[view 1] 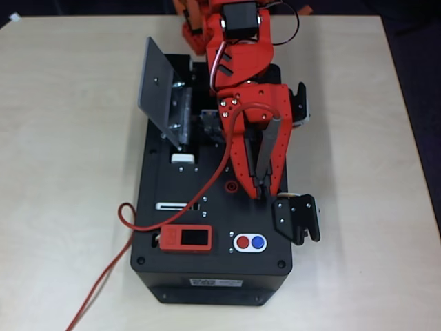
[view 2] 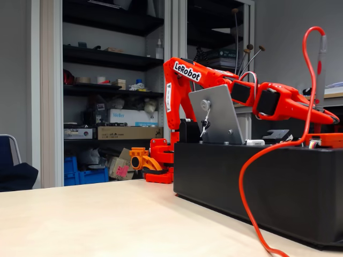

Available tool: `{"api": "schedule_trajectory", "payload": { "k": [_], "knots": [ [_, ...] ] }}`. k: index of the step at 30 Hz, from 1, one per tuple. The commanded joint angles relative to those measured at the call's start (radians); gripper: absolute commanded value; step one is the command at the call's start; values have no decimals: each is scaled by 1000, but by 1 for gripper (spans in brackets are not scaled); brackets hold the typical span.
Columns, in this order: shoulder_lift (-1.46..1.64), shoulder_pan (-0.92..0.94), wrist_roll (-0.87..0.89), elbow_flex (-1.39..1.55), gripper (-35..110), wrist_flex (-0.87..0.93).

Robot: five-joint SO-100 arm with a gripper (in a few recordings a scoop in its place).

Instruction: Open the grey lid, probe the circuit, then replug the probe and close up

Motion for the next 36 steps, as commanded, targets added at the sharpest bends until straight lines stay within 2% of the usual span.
{"api": "schedule_trajectory", "payload": {
  "k": [1, 13, 23, 31, 36],
  "knots": [
    [14, -32, 28, 44, 0, -18],
    [8, -51, 66, 101, 0, -78],
    [-34, -49, 72, 147, 0, -199],
    [-58, -48, 95, 150, 0, -222],
    [-28, -48, 127, 141, 1, -169]
  ]
}}
